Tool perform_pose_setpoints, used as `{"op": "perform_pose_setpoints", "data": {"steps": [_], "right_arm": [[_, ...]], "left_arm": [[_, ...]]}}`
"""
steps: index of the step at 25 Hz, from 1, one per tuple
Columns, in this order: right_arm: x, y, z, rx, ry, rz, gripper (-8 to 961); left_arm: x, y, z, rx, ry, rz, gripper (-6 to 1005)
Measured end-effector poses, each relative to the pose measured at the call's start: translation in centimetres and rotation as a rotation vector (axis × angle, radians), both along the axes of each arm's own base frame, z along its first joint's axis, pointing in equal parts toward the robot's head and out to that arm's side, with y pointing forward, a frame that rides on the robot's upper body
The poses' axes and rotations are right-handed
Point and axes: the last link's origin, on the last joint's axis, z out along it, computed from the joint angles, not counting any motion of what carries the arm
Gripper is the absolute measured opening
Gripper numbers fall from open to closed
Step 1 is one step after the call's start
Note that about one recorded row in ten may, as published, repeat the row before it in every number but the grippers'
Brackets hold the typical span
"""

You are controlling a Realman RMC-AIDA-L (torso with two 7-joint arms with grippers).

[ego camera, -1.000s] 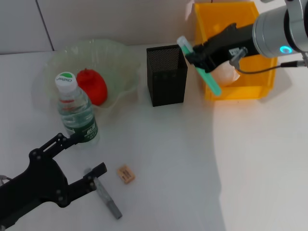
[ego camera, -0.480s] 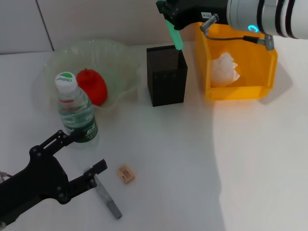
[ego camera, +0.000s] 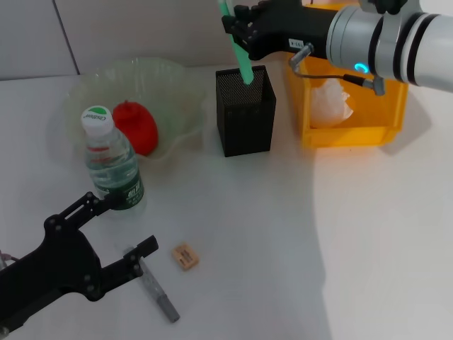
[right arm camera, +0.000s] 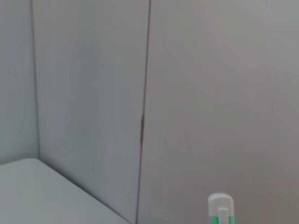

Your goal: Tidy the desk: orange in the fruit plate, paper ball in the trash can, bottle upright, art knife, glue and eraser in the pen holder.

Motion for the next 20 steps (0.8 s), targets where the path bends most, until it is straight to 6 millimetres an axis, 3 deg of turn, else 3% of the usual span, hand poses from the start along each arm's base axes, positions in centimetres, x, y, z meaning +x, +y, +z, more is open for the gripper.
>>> {"op": "perform_pose_setpoints", "data": {"steps": [20], "right_arm": [[1.8,0.7,-1.7,0.015,-0.018,0.042,285]], "left_arm": [[0.0,-0.1,0.0,-0.005,-0.002,-0.002,806]]}}
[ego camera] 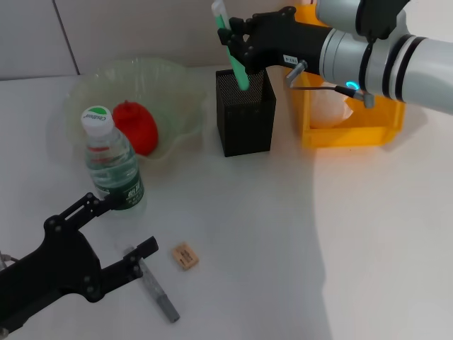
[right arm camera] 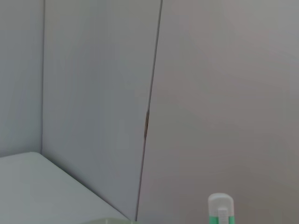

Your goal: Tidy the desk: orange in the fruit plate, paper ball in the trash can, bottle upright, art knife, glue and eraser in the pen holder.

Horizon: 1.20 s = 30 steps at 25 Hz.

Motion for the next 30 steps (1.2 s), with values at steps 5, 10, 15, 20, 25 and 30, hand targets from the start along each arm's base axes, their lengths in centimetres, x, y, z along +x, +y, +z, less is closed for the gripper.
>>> {"op": "perform_pose_setpoints", "data": {"steps": [5,10,15,20,25,30], "right_arm": [[0.4,0.2,-0.1,0.005,0.031,-0.003,295],[0.8,-0.1,-0.3,-0.002,0.027,-0.007,305],[1.2,-0.1,-0.2,-0.001,0.029,-0.014,315],[1.7,-1.2,1.3,-0.005,0.077,-0.013,459],[2.9,-3.2,4.8,-0.061,0.192,-0.006,598],[6.4,-7.5,9.4,-0.183,0.308,0.064,627]], "left_arm": [[0.0,0.0,0.0,-0.001,-0.001,0.0,806],[0.0,0.0,0.0,-0.004,-0.003,0.003,805],[0.0,-0.1,0.0,-0.005,-0.006,0.005,805],[0.2,-0.1,-0.1,-0.027,-0.013,0.003,805],[0.5,0.1,0.2,-0.055,-0.021,-0.004,806],[0.8,0.7,0.5,-0.089,-0.002,-0.013,805]]}}
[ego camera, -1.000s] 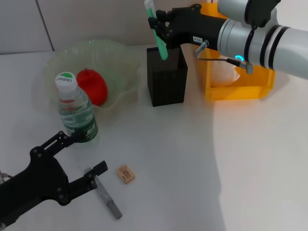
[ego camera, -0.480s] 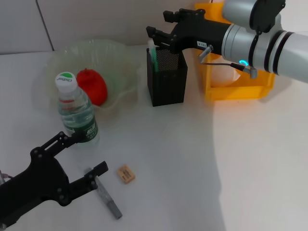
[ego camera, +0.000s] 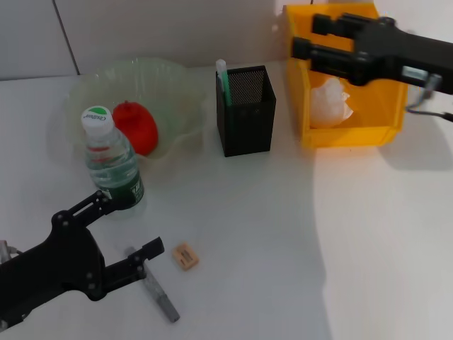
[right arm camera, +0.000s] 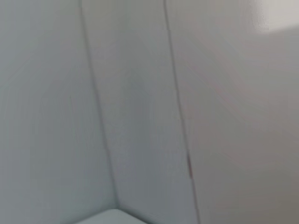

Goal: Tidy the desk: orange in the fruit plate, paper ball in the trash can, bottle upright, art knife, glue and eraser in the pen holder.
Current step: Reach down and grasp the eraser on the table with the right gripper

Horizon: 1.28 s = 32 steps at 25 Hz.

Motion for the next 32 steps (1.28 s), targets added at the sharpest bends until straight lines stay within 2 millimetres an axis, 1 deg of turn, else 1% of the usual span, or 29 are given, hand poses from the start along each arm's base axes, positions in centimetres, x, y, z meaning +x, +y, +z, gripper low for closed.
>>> {"op": "perform_pose_setpoints", "data": {"steps": [1,3,4,5,6,8,9,10,11,13,15,25,26,27,28,29,30,32], "right_arm": [[0.0,0.0,0.0,0.0,0.0,0.0,627],[1.4,-1.4,1.3,-0.016,0.026,0.017,627],[2.2,-2.2,1.9,-0.022,0.038,0.023,627],[3.6,-3.5,2.6,-0.021,0.044,0.019,627],[3.6,-3.5,2.6,-0.021,0.044,0.019,627],[5.1,-4.9,2.4,-0.045,0.006,0.015,627],[5.1,-4.9,2.4,-0.045,0.006,0.015,627],[5.7,-5.3,1.8,-0.08,-0.035,0.004,627],[5.7,-5.3,1.8,-0.08,-0.035,0.004,627],[6.1,-5.3,1.2,-0.112,-0.073,-0.016,627],[6.3,-5.2,1.1,-0.111,-0.074,-0.025,627],[6.6,-4.8,1.5,-0.1,-0.053,-0.045,627],[6.6,-4.8,1.5,-0.1,-0.053,-0.045,627],[6.7,-4.8,1.5,-0.102,-0.051,-0.048,627],[6.9,-4.8,1.5,-0.104,-0.052,-0.051,627],[6.9,-4.8,1.5,-0.104,-0.052,-0.051,627],[7.3,-4.9,1.6,-0.107,-0.051,-0.059,627],[7.4,-4.9,1.7,-0.109,-0.05,-0.063,628]], "left_arm": [[0.1,0.3,0.1,-0.022,0.016,0.0,805],[0.1,0.6,0.1,-0.042,0.034,0.006,805],[0.1,0.8,0.2,-0.053,0.048,0.011,805],[0.2,1.0,0.2,-0.066,0.061,0.016,805],[0.2,1.2,0.2,-0.086,0.079,0.02,804],[0.2,1.4,0.1,-0.113,0.111,0.021,803],[0.2,1.4,0.1,-0.113,0.111,0.021,802],[0.2,1.5,0.1,-0.118,0.12,0.023,801],[0.2,1.6,0.1,-0.121,0.13,0.026,801],[0.0,1.9,0.2,-0.128,0.147,0.04,800],[-0.2,2.3,0.2,-0.135,0.168,0.067,800],[0.0,2.6,0.1,-0.169,0.183,0.084,799],[0.5,3.0,0.4,-0.209,0.187,0.107,798],[0.5,3.0,0.4,-0.209,0.187,0.107,798],[2.8,3.4,0.5,-0.303,0.295,0.086,798],[2.8,3.4,0.5,-0.303,0.295,0.086,798],[3.8,3.6,0.3,-0.317,0.391,0.055,798],[4.4,3.8,0.3,-0.321,0.45,0.04,797]]}}
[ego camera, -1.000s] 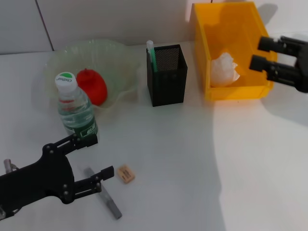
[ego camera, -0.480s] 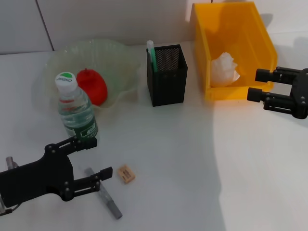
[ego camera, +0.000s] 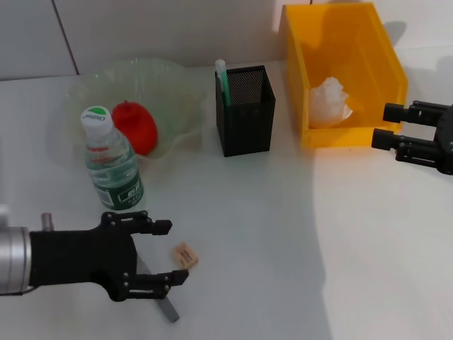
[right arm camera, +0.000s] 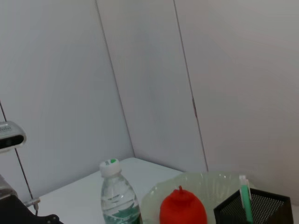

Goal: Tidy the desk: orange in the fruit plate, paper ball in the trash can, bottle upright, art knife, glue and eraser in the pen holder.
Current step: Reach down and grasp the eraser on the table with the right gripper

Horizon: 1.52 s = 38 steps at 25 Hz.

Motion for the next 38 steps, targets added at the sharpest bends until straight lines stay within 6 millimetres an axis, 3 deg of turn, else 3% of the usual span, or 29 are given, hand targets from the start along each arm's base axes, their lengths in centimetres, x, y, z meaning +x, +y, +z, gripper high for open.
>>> {"op": "perform_pose_setpoints", "data": {"steps": [2,3,7,10,13,14,16,19,21,27,28,38], "right_arm": [[0.2,0.0,0.0,-0.004,0.001,-0.005,628],[0.3,0.0,0.0,-0.006,0.002,-0.009,628],[0.6,-0.3,0.0,-0.007,0.0,-0.017,628],[0.7,-0.5,-0.1,-0.014,0.004,-0.018,628],[0.8,-0.7,-0.2,-0.022,0.011,-0.021,628],[0.8,-0.7,-0.2,-0.022,0.011,-0.021,628],[1.0,-0.7,-0.4,-0.025,0.021,-0.03,628],[1.0,-0.8,-0.5,-0.028,0.029,-0.037,628],[0.8,-0.8,-0.9,-0.031,0.047,-0.039,628],[0.4,-0.7,-1.7,-0.04,0.071,-0.037,628],[0.3,-0.7,-1.9,-0.043,0.078,-0.037,628],[0.0,-0.7,-2.3,-0.046,0.09,-0.033,627]], "left_arm": [[0.6,0.3,0.0,-0.007,0.053,-0.031,797],[2.1,1.3,0.2,-0.015,0.147,-0.115,797],[2.8,2.1,0.3,-0.017,0.197,-0.164,796],[3.9,3.5,0.3,-0.058,0.335,-0.247,781],[3.9,3.5,0.3,-0.058,0.335,-0.247,759],[5.3,4.2,0.0,-0.099,0.428,-0.338,752],[6.2,4.5,0.1,-0.097,0.469,-0.394,740],[6.2,4.5,0.1,-0.097,0.469,-0.394,723],[8.4,5.3,-0.7,-0.103,0.61,-0.581,723],[9.1,5.7,-1.9,-0.147,0.685,-0.679,735],[9.3,5.8,-3.4,-0.18,0.798,-0.79,734],[9.6,6.0,-4.8,-0.196,0.974,-0.93,733]]}}
